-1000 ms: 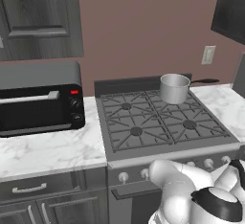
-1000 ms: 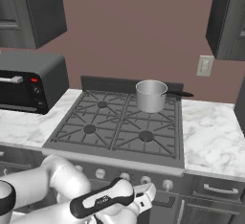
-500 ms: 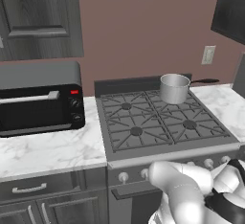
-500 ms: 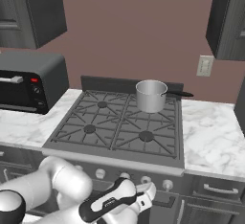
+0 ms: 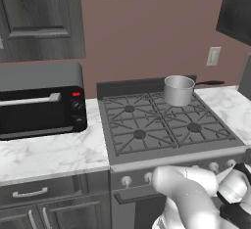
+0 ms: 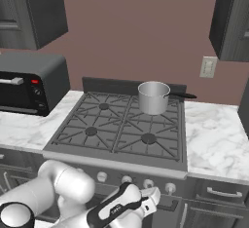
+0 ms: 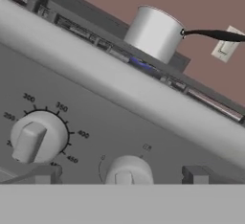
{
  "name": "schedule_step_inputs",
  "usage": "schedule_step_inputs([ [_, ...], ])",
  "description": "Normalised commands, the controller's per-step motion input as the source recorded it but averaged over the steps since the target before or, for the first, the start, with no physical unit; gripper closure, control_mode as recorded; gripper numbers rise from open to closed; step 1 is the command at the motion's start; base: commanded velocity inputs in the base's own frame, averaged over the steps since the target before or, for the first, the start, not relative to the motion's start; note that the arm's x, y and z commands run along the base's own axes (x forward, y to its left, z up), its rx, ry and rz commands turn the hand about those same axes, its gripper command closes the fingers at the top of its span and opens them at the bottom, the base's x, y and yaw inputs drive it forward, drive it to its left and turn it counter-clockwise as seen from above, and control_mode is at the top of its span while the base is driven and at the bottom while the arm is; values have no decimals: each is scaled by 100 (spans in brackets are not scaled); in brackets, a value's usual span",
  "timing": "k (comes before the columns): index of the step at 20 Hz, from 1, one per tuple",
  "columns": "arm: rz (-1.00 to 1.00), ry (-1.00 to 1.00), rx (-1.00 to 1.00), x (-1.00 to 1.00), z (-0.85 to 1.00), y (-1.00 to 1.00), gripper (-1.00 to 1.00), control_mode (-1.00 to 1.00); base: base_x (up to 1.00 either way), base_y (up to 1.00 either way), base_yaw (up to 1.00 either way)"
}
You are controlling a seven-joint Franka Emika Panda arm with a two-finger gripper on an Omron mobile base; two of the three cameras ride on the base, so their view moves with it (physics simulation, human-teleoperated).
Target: Turn off the rear right burner of the stove.
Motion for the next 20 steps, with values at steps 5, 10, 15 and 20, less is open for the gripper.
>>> schedule_step_inputs([
  [5, 0, 0, 0, 16, -3, 0, -100, -100, 0, 0, 0],
  [10, 0, 0, 0, 20, 0, -4, -100, -100, 0, 0, 0],
  [15, 0, 0, 0, 2, -7, -12, -100, -100, 0, 0, 0],
  [20, 0, 0, 0, 9, -17, -6, -100, -100, 0, 0, 0],
])
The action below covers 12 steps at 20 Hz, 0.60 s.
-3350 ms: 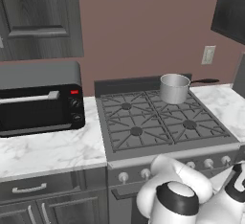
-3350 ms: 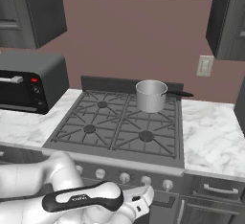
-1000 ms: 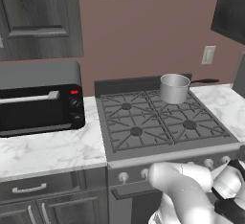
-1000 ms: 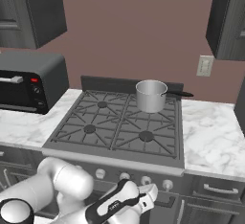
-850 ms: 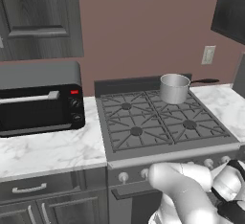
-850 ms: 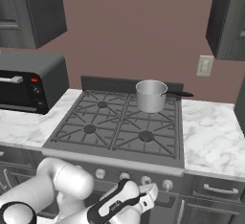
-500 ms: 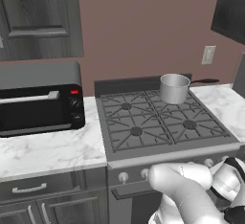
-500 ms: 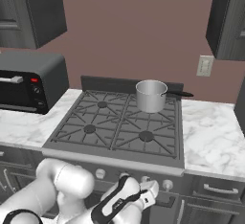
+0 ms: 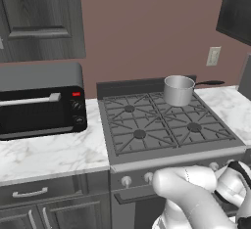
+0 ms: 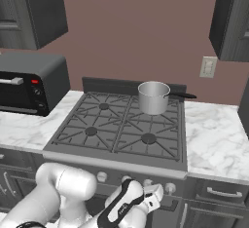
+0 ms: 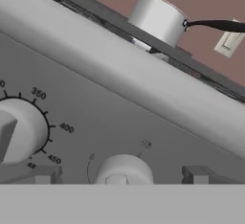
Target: Turn off the rear right burner of the stove.
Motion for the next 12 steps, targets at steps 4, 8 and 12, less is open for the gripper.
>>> schedule_step_inputs([
  [4, 0, 0, 0, 20, -20, -6, -100, -100, 0, 0, 0],
  [8, 0, 0, 0, 24, -24, -11, -100, -100, 0, 0, 0],
  [12, 0, 0, 0, 11, -28, -17, -100, -100, 0, 0, 0],
])
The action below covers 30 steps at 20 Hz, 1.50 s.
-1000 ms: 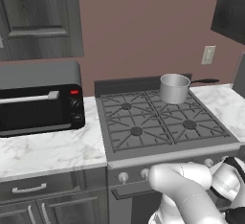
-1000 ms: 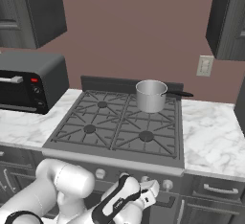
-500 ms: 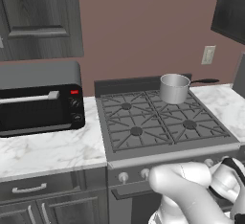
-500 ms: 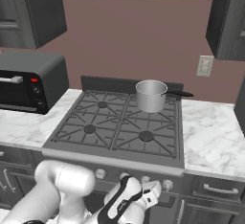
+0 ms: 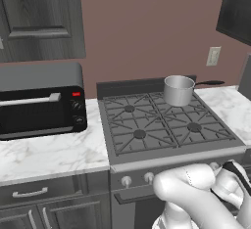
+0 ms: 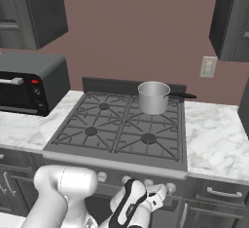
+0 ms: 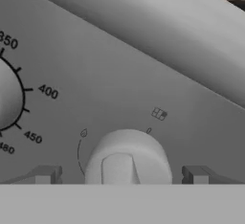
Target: Turn off the rear right burner of the stove.
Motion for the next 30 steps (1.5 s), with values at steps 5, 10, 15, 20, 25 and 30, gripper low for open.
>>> schedule_step_inputs([
  [5, 0, 0, 0, 11, -27, -14, -100, -100, 0, 0, 0],
  [10, 0, 0, 0, 2, -8, -5, -100, -100, 0, 0, 0],
  [15, 0, 0, 0, 0, 0, 0, 100, -100, 0, 0, 0],
  [20, 0, -2, 1, 0, 0, 0, 100, -100, 0, 0, 0],
  [25, 0, -12, 4, 0, 5, 0, 100, -100, 0, 0, 0],
  [30, 0, -15, 14, -1, 14, 0, 100, -100, 0, 0, 0],
])
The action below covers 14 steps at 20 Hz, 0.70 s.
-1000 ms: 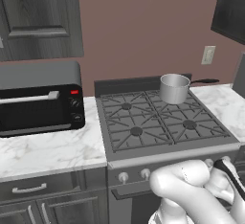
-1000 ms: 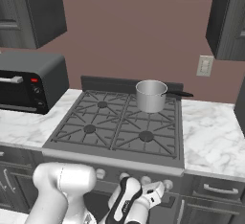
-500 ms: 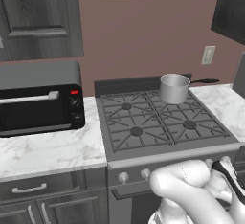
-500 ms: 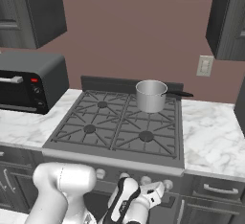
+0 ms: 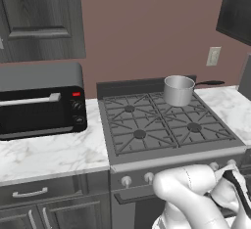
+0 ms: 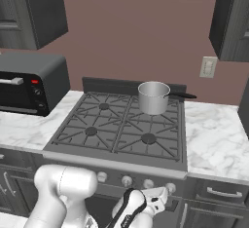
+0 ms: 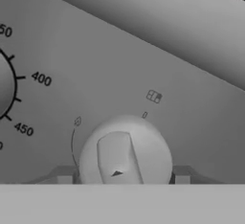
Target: Turn off the rear right burner of the stove.
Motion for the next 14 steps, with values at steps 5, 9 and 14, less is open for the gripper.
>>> schedule_step_inputs([
  [5, -2, -14, 27, 0, 20, 0, 100, -100, 0, 0, 0],
  [9, -3, -11, 32, 0, 42, 0, 100, -100, 0, 0, 0],
  [14, -3, -11, 32, 0, 52, 1, 100, -100, 0, 0, 0],
])
